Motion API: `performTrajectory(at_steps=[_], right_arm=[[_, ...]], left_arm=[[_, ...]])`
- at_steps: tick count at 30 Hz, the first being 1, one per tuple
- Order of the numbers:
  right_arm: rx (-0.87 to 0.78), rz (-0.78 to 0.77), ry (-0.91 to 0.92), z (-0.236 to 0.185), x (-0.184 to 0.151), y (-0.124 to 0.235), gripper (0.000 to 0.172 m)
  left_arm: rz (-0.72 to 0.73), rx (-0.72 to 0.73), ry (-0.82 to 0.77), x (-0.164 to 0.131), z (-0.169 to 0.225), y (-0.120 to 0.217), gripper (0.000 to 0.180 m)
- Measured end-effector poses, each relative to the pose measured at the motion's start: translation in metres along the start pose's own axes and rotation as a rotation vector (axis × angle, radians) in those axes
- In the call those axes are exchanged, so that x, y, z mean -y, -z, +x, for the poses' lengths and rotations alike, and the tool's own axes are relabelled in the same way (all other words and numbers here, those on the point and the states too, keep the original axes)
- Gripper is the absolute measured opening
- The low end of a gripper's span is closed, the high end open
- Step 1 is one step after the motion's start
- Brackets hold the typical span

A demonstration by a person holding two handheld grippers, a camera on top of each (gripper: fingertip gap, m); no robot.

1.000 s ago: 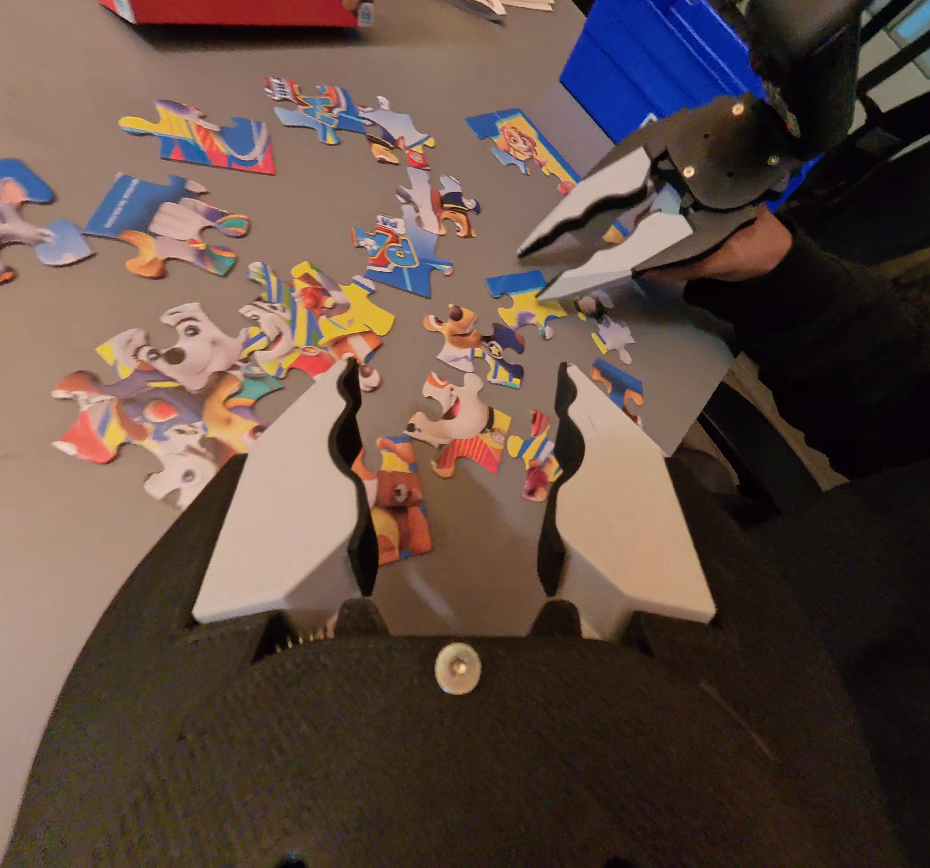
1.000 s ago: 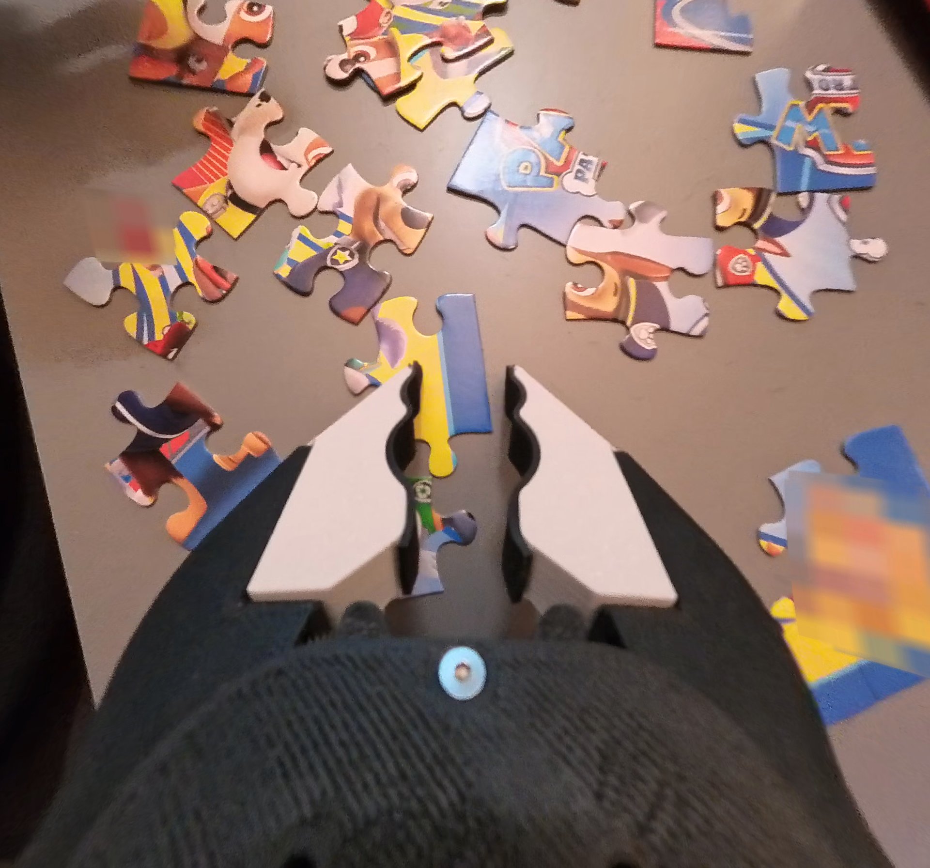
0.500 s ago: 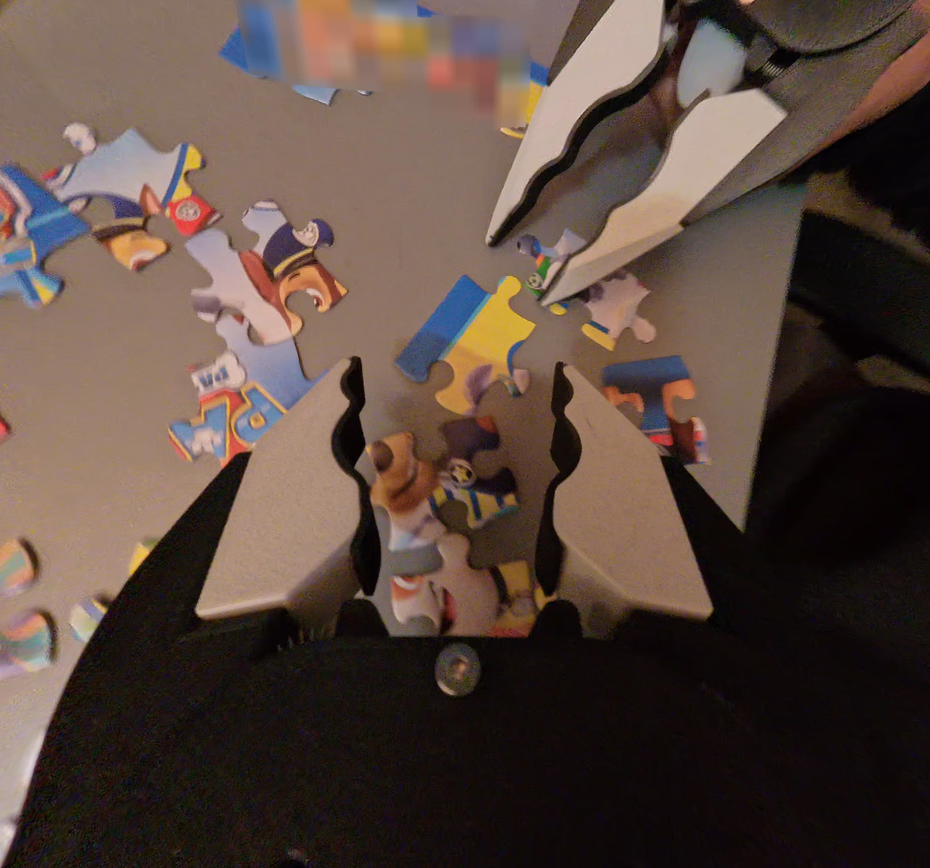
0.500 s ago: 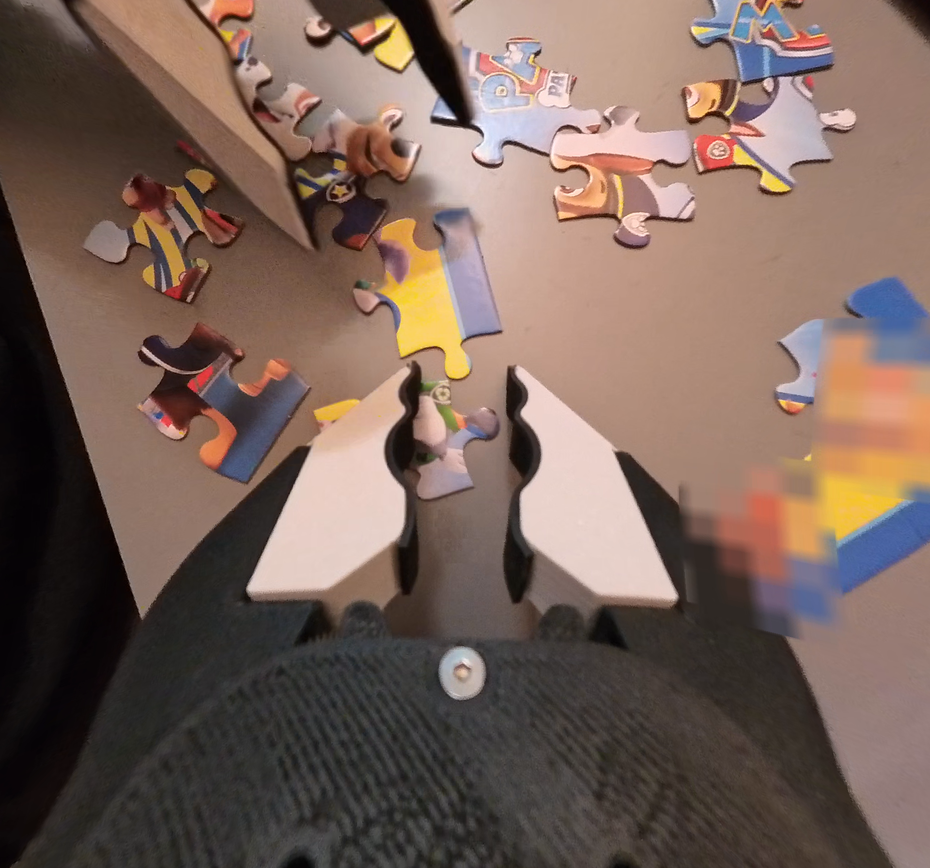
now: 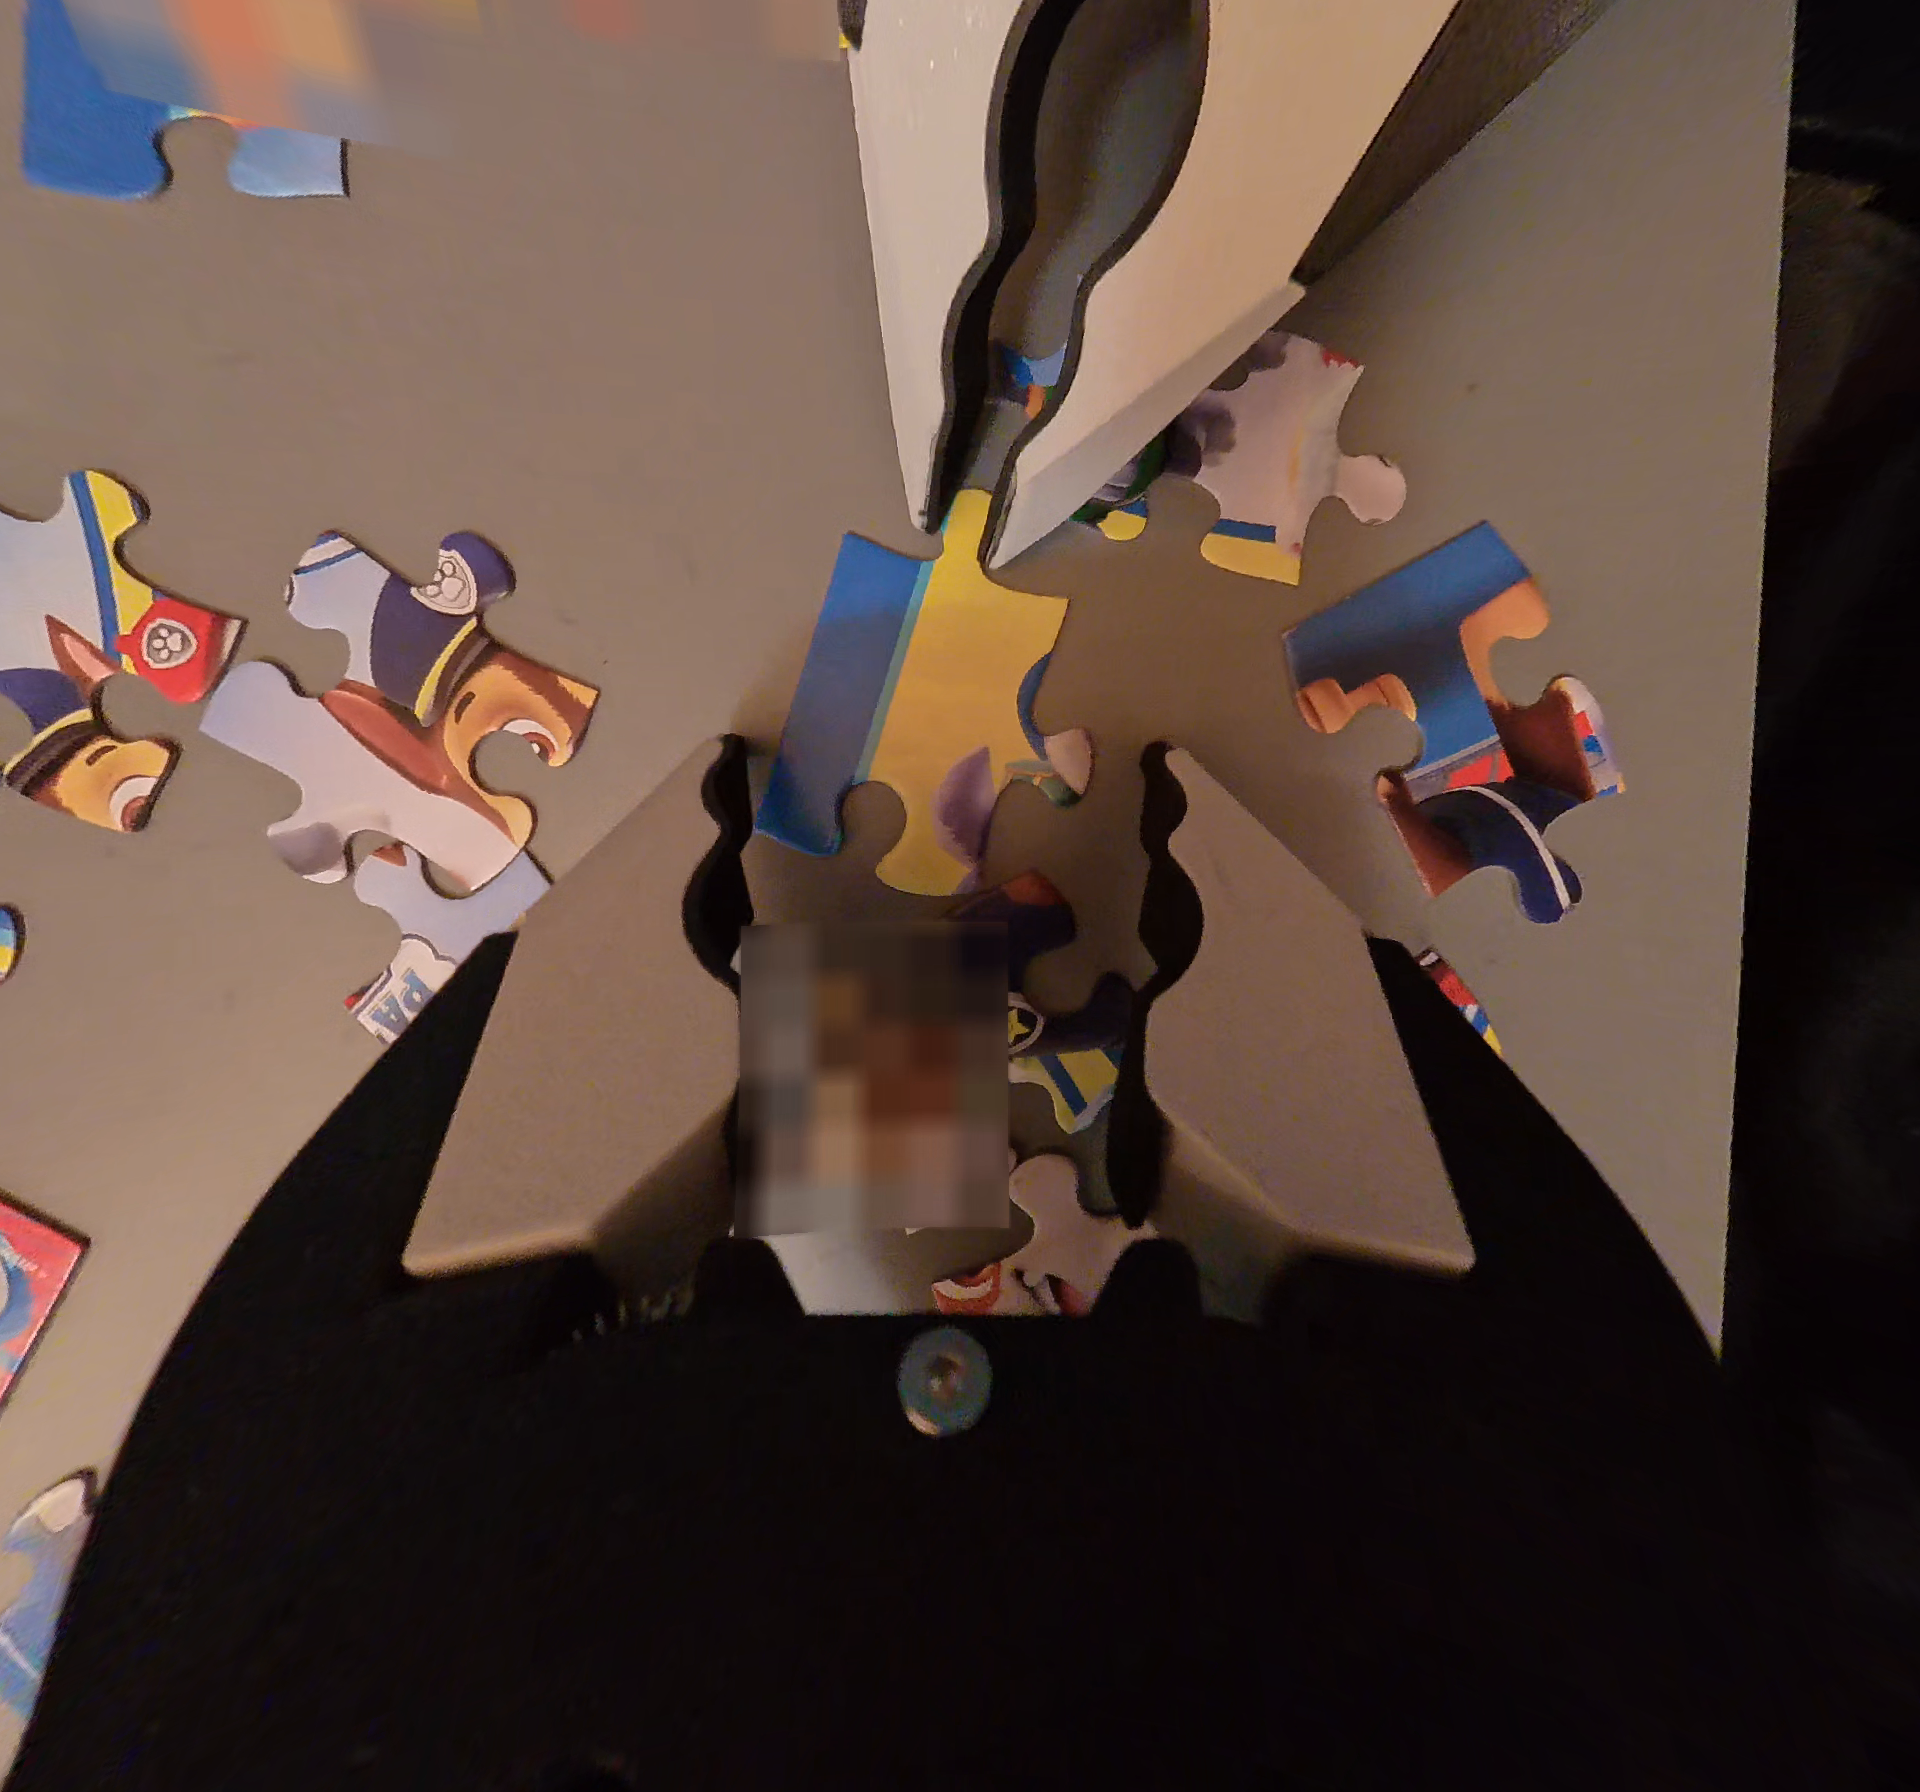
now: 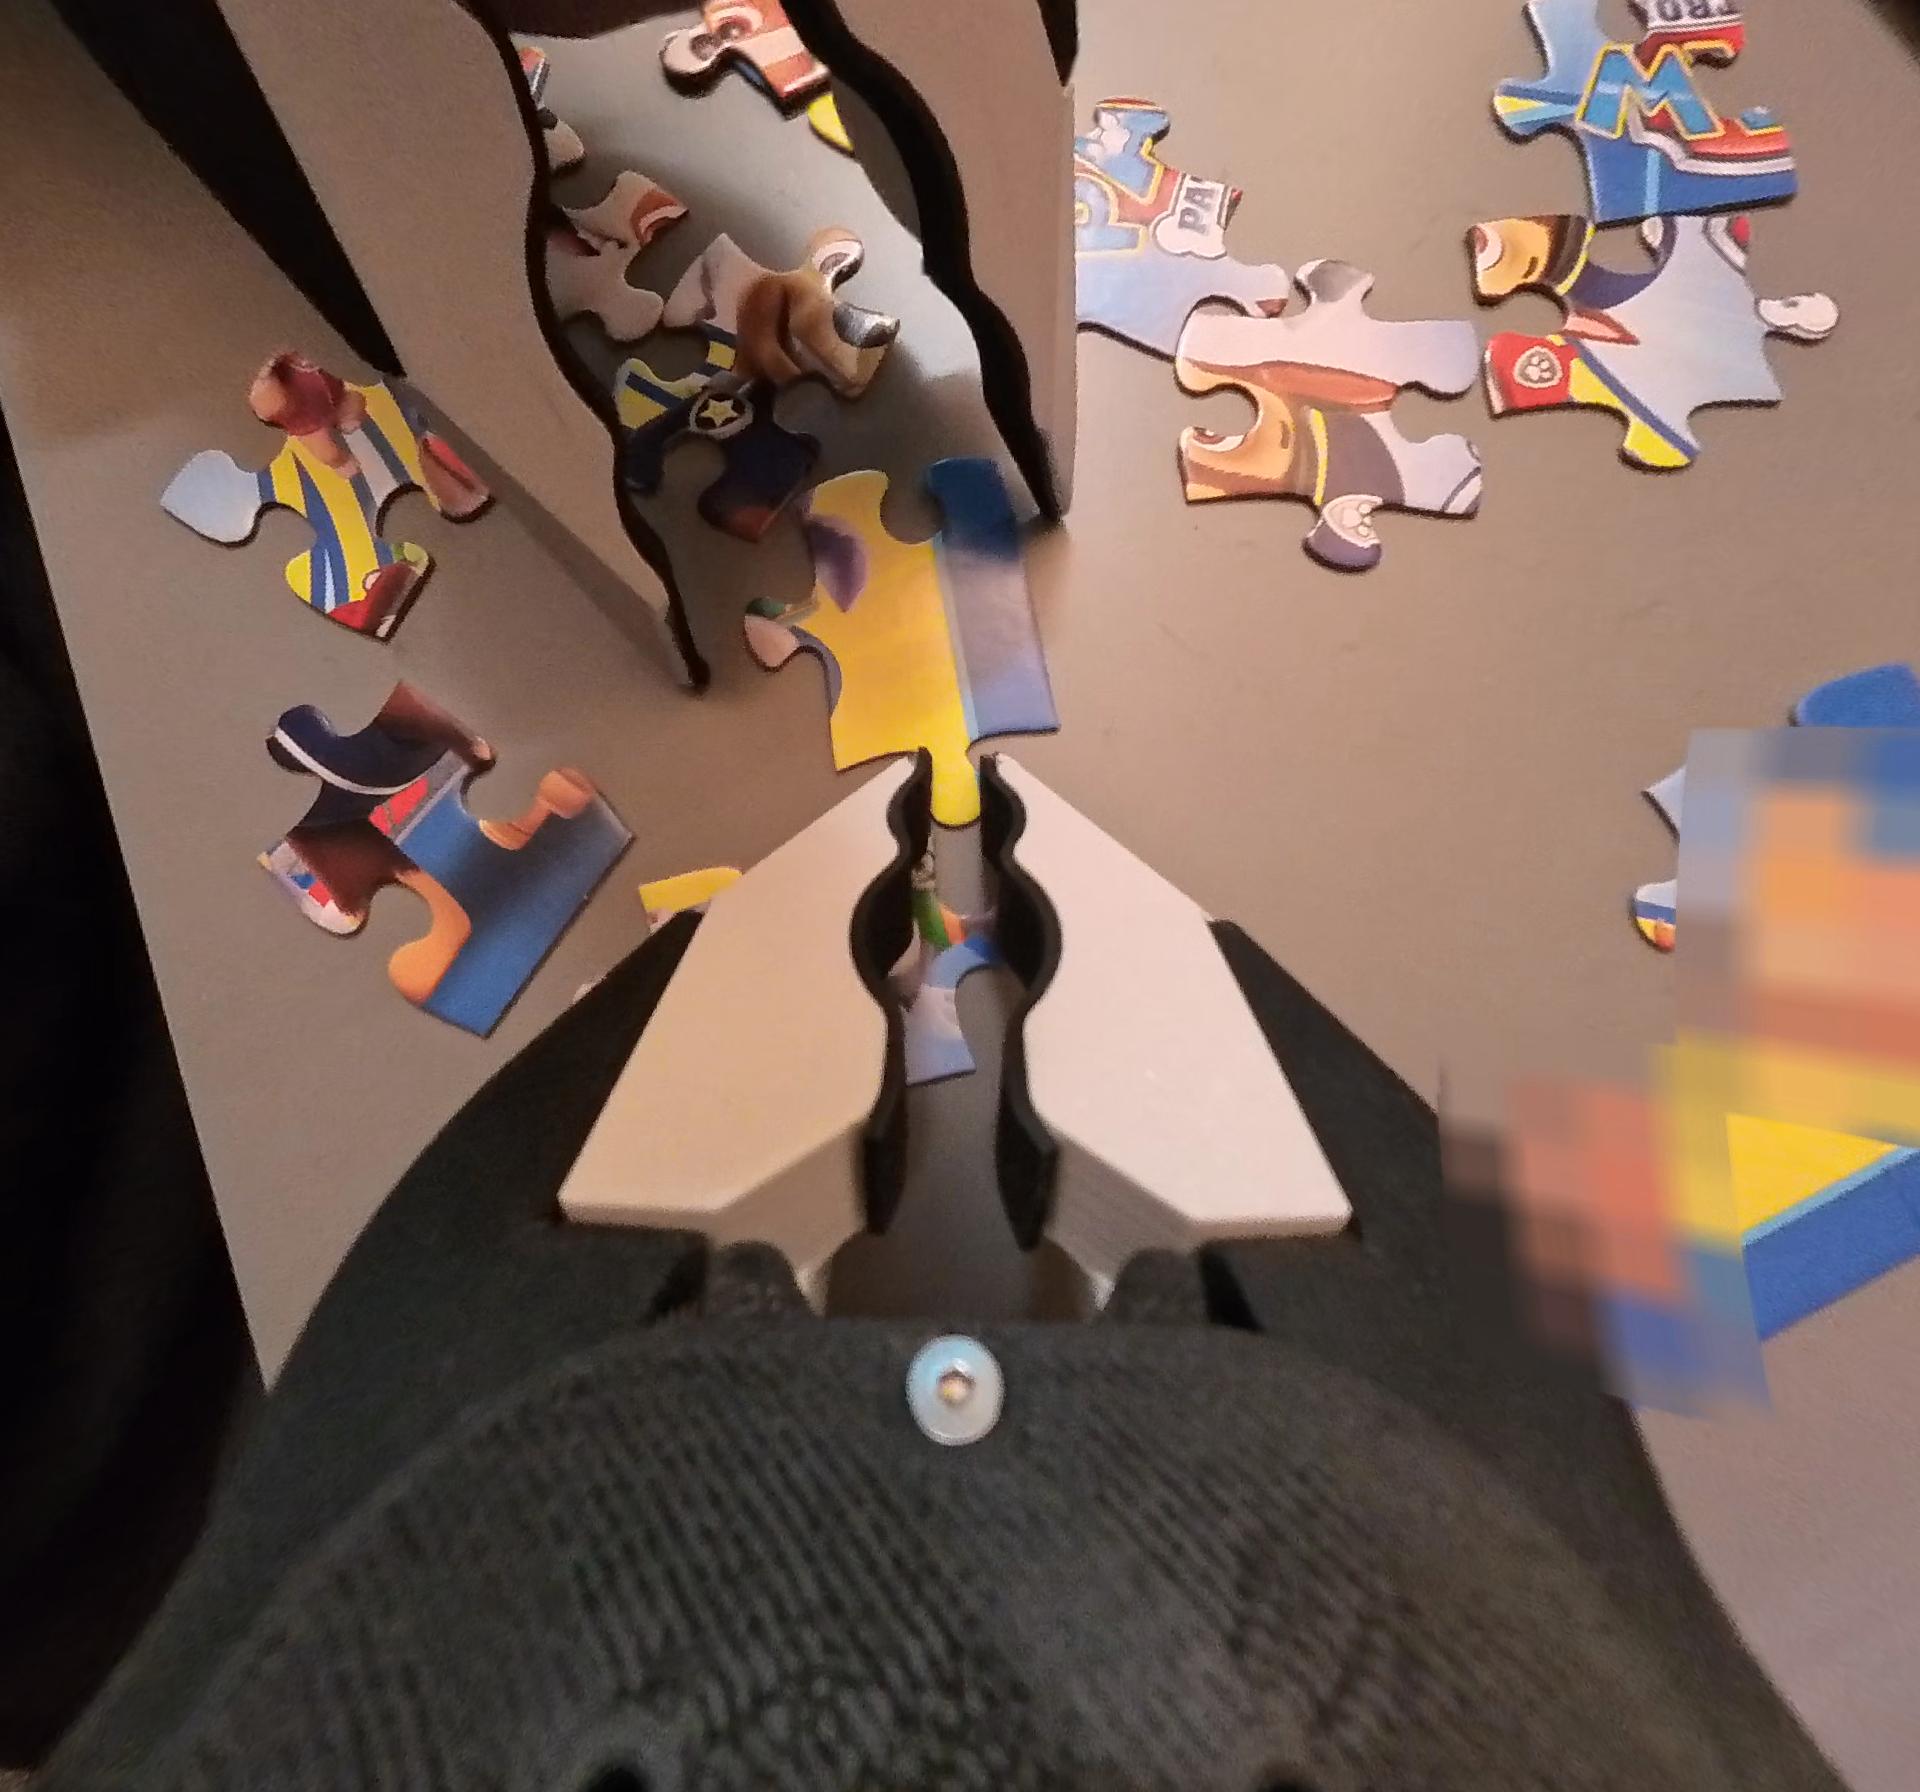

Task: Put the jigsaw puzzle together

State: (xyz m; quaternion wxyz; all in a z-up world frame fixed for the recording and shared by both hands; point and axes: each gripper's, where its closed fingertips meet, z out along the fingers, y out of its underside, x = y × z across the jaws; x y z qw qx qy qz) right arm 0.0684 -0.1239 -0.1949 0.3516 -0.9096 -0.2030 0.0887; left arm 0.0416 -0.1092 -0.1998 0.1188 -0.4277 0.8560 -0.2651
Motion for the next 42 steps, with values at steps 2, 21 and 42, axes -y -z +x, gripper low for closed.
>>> performTrajectory(at_steps=[2, 21, 42], right_arm=[[-0.011, 0.006, 0.001, 0.002, 0.001, -0.001, 0.007], [-0.073, 0.068, -0.036, 0.006, 0.005, 0.007, 0.01], [-0.144, 0.136, 0.213, -0.025, 0.016, 0.012, 0.026]], left_arm=[[-0.007, 0.005, -0.001, -0.001, 0.0, 0.0, 0.075], [0.007, 0.046, 0.071, -0.001, 0.0, 0.003, 0.043], [0.073, -0.02, 0.192, 0.004, 0.0, 0.01, 0.042]])
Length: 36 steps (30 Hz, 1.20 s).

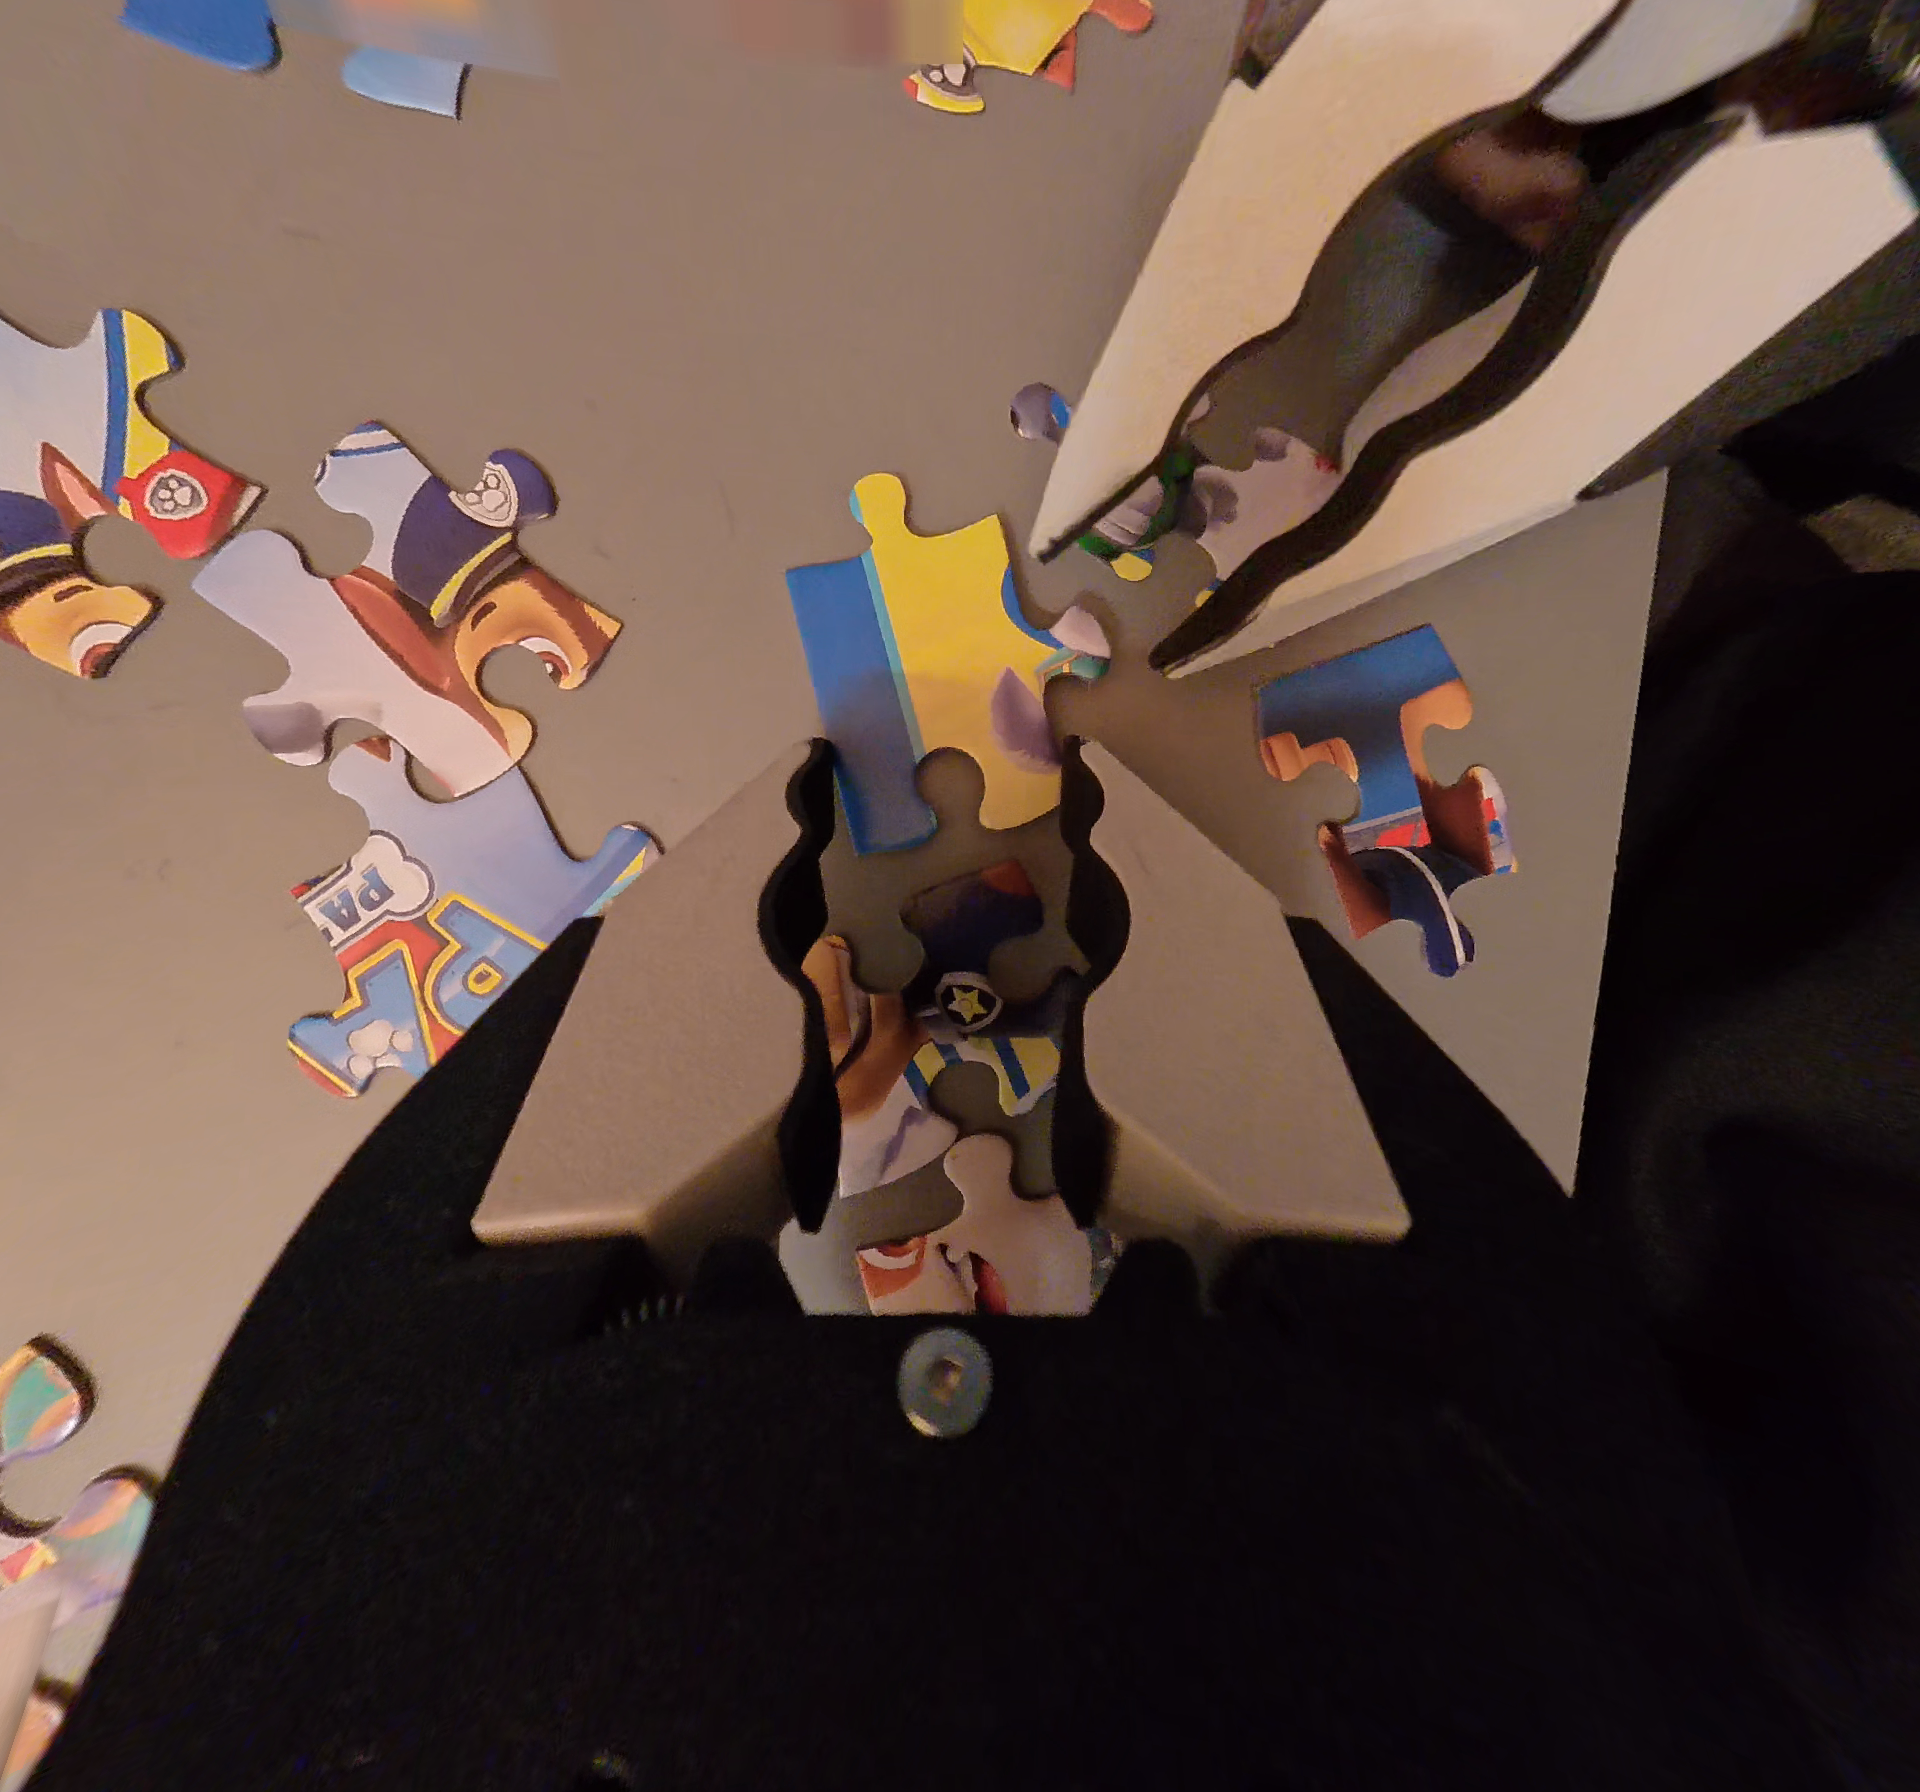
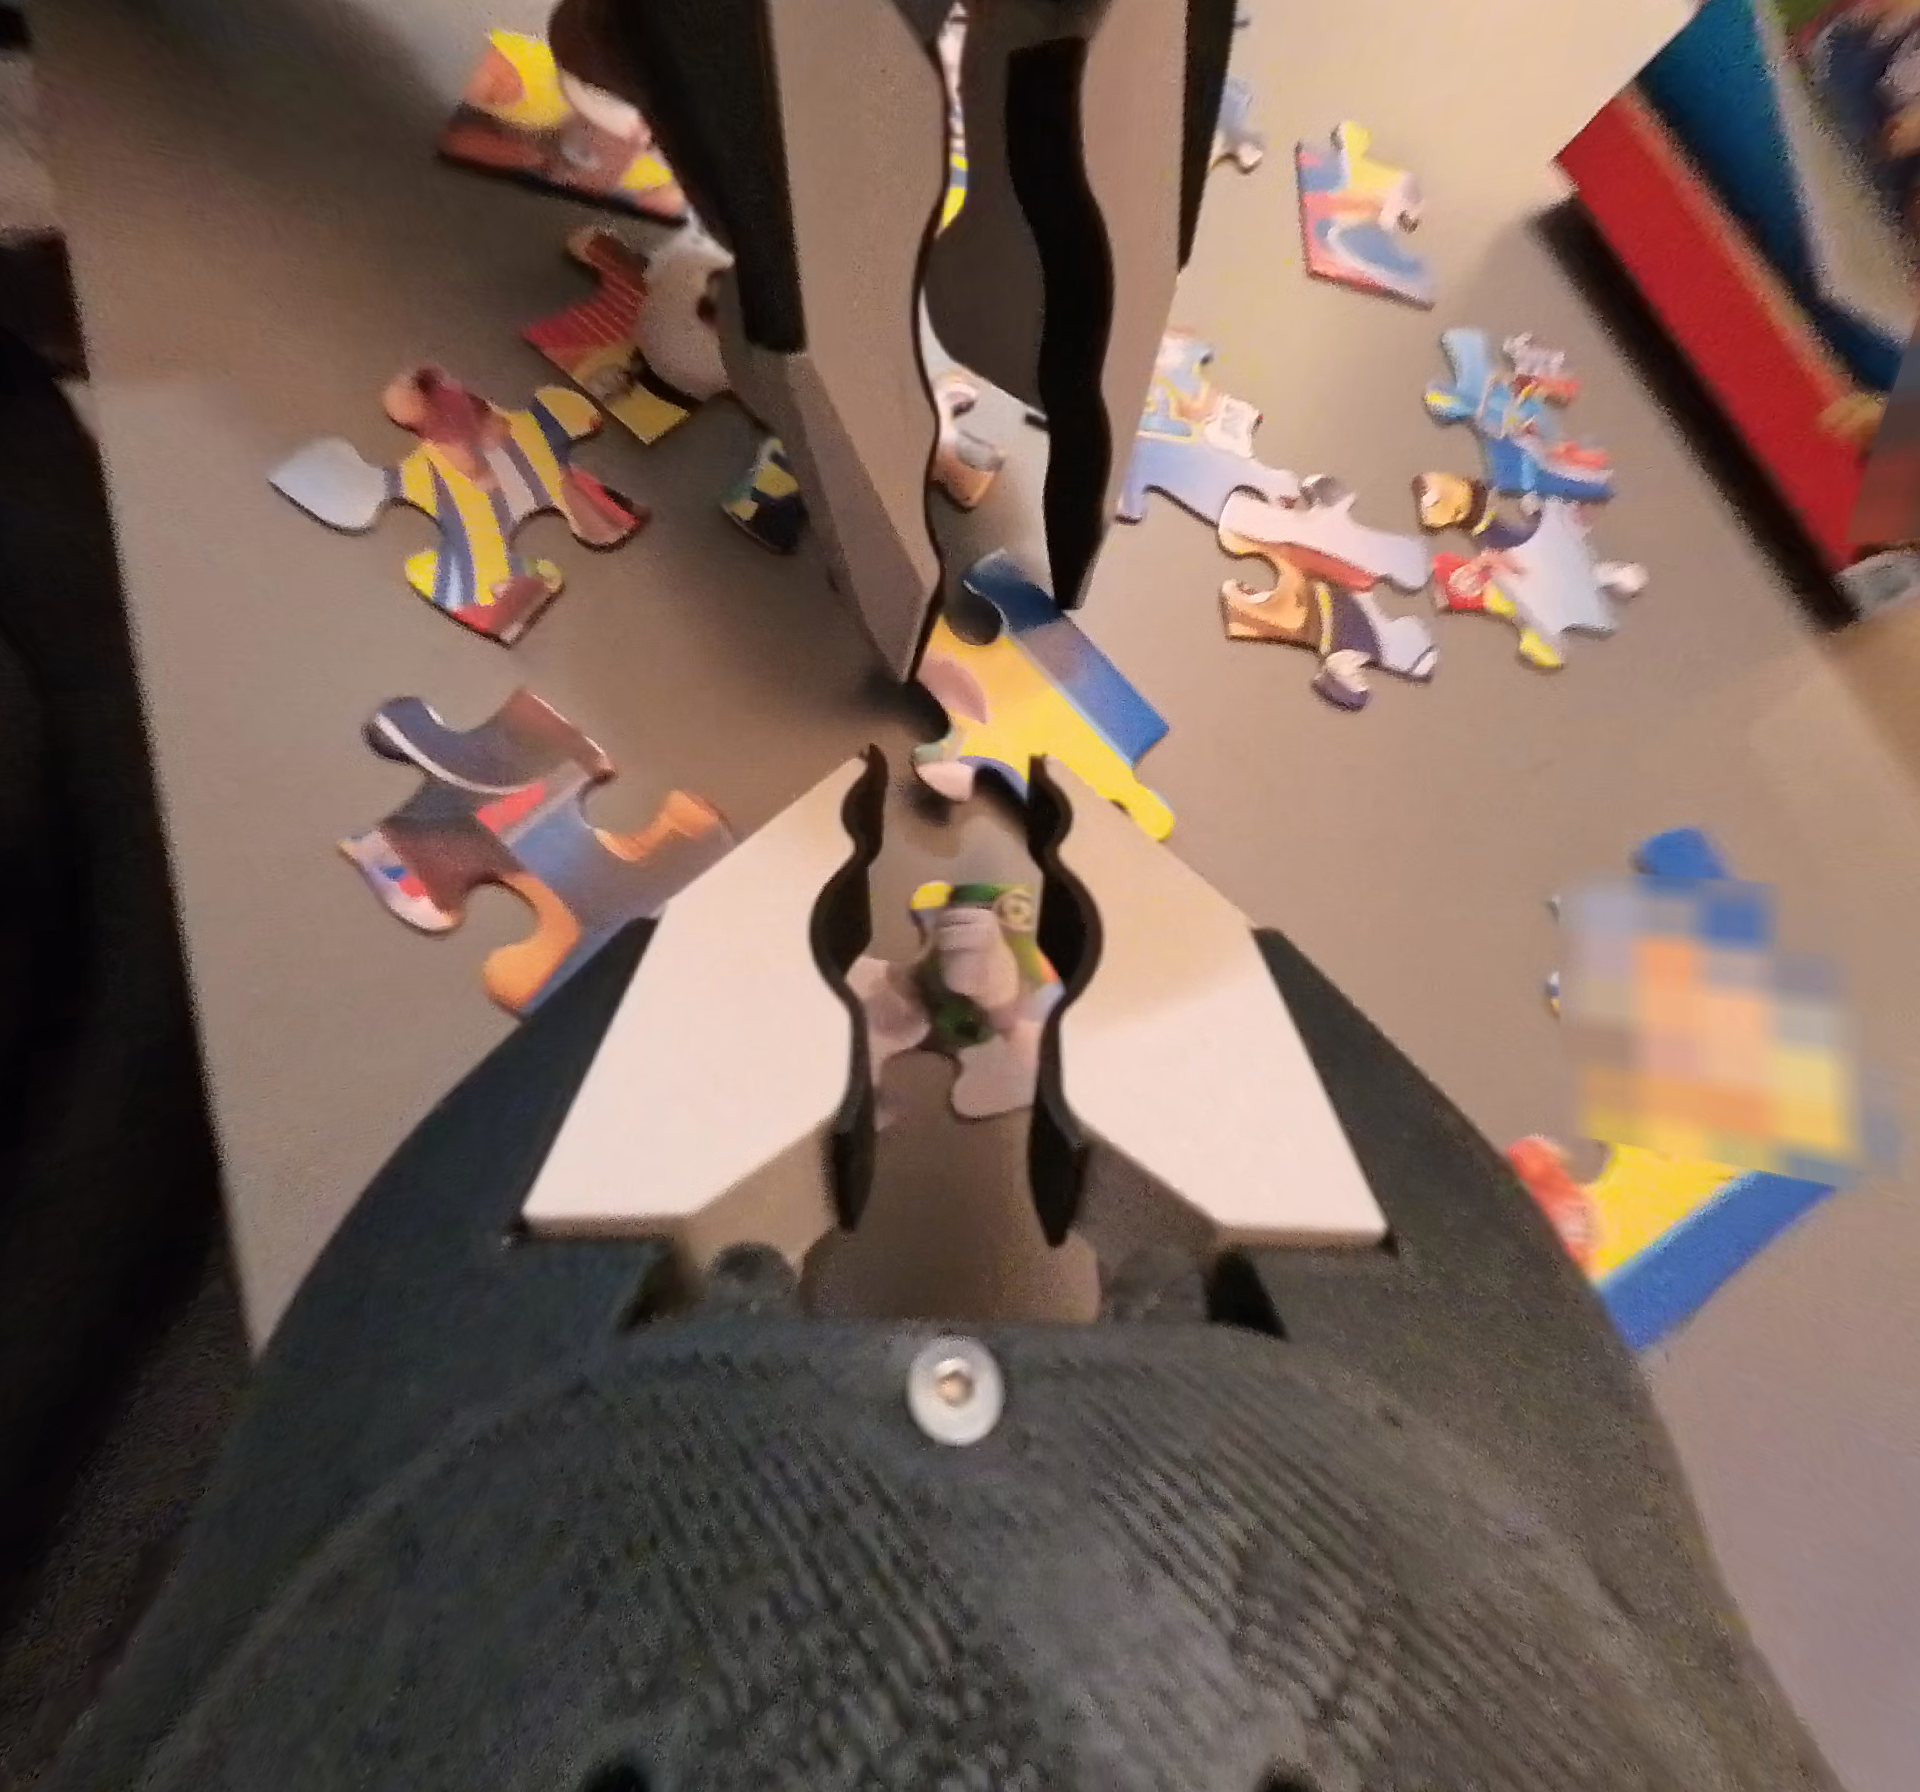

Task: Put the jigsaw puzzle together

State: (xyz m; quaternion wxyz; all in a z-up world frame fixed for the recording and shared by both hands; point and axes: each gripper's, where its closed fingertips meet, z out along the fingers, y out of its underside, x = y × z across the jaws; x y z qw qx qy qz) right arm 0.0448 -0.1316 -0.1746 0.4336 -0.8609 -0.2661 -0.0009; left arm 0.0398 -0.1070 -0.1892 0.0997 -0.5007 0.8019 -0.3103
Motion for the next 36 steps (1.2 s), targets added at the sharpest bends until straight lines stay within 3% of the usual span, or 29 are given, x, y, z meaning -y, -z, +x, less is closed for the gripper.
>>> performTrajectory(at_steps=[5, 12, 15, 18, 22, 26, 29, 32, 36], right_arm=[[-0.138, -0.047, 0.315, 0.004, -0.002, -0.004, 0.029], [-0.23, -0.086, 0.532, 0.007, -0.002, -0.015, 0.007], [-0.323, -0.059, 0.611, 0.015, 0.01, -0.008, 0.001], [-0.389, -0.024, 0.635, 0.022, 0.024, 0.001, 0.0], [-0.453, 0.042, 0.629, 0.033, 0.048, 0.01, 0.0], [-0.473, 0.122, 0.677, 0.032, 0.084, 0.007, 0.0], [-0.416, 0.196, 0.736, 0.021, 0.114, -0.008, 0.0], [-0.287, 0.269, 0.806, 0.002, 0.14, -0.04, 0.0], [-0.075, 0.341, 0.882, -0.034, 0.18, -0.088, 0.0]], left_arm=[[0.015, -0.035, 0.05, 0.001, -0.001, 0.001, 0.042], [0.03, -0.062, 0.097, 0.002, -0.002, 0.001, 0.043], [0.067, -0.097, 0.138, 0.005, -0.001, 0.008, 0.053], [0.156, -0.094, 0.211, 0.011, -0.009, 0.03, 0.067], [0.368, -0.017, 0.366, 0.011, -0.036, 0.095, 0.07], [0.482, 0.252, 0.537, -0.047, -0.071, 0.17, 0.068], [0.471, 0.402, 0.622, -0.109, -0.066, 0.207, 0.066], [0.434, 0.497, 0.687, -0.164, -0.048, 0.223, 0.066], [0.435, 0.515, 0.72, -0.203, -0.025, 0.219, 0.066]])
